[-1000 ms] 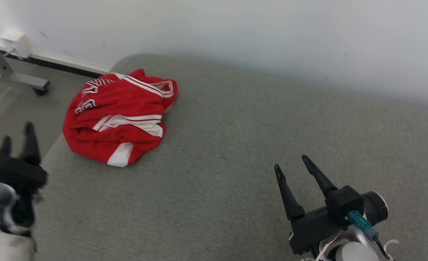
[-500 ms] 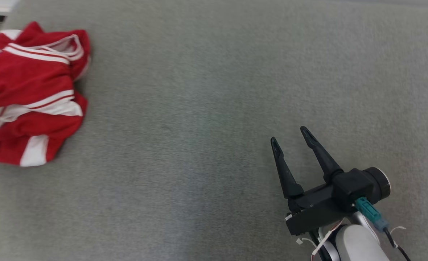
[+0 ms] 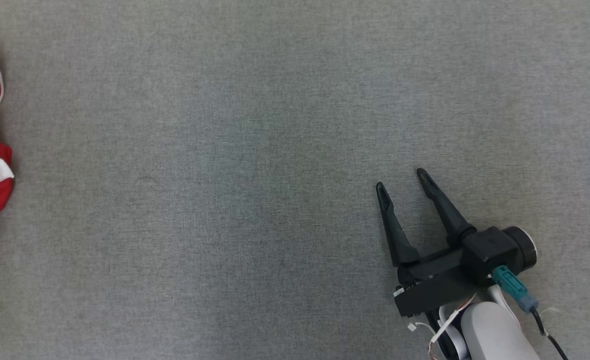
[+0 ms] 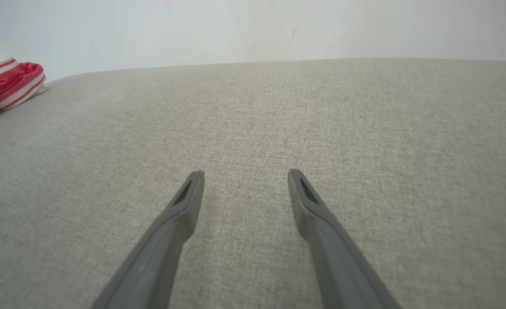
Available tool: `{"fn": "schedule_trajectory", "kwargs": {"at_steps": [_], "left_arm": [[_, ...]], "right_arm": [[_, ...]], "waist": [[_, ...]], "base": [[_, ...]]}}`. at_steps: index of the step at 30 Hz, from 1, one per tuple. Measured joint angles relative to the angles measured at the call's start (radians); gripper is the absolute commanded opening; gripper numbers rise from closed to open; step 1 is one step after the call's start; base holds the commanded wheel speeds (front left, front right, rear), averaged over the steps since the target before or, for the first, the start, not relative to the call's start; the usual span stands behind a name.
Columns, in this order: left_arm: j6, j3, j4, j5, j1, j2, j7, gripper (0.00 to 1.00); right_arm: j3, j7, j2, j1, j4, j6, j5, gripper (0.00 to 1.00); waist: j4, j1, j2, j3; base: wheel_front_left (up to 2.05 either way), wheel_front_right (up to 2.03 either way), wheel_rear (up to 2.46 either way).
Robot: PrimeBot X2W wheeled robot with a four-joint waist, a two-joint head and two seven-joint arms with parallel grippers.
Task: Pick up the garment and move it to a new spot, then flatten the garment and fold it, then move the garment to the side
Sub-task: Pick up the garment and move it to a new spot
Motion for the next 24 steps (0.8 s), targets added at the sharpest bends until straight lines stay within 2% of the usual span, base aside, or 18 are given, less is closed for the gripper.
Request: {"fn": "schedule_trajectory", "kwargs": {"at_steps": [3, 12, 16, 19, 24], "left_arm": [[-0.030, -0.005, 0.012, 0.011, 0.003, 0.021, -0.025, 0.00], [-0.162, -0.061, 0.016, 0.063, -0.051, 0.109, -0.092, 0.00], [-0.187, -0.113, -0.013, 0.092, -0.092, 0.124, -0.081, 0.00], [-0.191, -0.168, -0.041, 0.113, -0.134, 0.115, -0.051, 0.00], [-0.186, -0.269, -0.134, 0.138, -0.196, 0.041, -0.017, 0.00]], "right_arm": [[0.005, -0.006, 0.000, 0.001, 0.017, 0.000, 0.004, 1.00], [0.011, -0.029, 0.000, 0.038, 0.089, 0.000, 0.053, 1.00], [0.010, -0.037, 0.000, 0.076, 0.123, 0.000, 0.073, 1.00], [0.002, -0.041, 0.000, 0.108, 0.147, 0.000, 0.089, 1.00], [0.016, -0.042, 0.000, 0.132, 0.165, 0.000, 0.100, 1.00]], "waist": [[-0.009, -0.0001, 0.0000, -0.015], [-0.008, -0.0003, -0.0001, -0.129], [-0.001, -0.0004, -0.0003, -0.212], [0.000, -0.0005, -0.0003, -0.277], [-0.010, -0.0005, -0.0004, -0.379]], "base": [[0.00, 0.00, 0.00], [0.00, 0.00, 0.00], [0.00, 0.00, 0.00], [0.00, 0.00, 0.00], [0.00, 0.00, 0.00]]}}
